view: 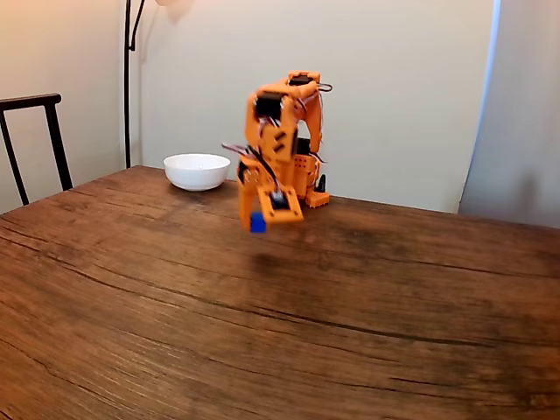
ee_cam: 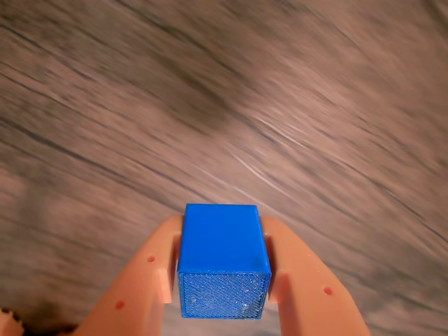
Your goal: Grasp the cube and drop it in the bowl
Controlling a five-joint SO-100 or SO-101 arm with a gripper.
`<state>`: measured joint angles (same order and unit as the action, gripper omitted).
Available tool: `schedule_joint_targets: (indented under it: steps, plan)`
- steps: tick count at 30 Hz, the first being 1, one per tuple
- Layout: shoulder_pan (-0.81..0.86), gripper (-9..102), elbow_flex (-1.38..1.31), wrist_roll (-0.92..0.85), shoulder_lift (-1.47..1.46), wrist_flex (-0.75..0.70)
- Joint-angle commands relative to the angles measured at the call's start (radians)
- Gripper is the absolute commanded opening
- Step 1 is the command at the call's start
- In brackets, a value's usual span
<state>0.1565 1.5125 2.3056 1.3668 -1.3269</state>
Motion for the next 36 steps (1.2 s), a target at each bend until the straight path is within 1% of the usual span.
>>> schedule_joint_targets:
  steps: [1, 10, 16, 23, 29, 36]
  plan:
    - [0.057, 0, -0.094, 0.028, 0.094, -0.089]
    - [0.38, 0, -0.006, 0.118, 0.537, -0.276]
    - [0.551, 0, 0.13, 0.15, 0.769, -0.333]
    - [0.759, 0, 0.224, 0.155, 0.939, -0.327]
    - [0.96, 0, 0.23, 0.155, 0.969, -0.318]
    - [1.147, 0, 0.235, 0.155, 0.96, -0.219]
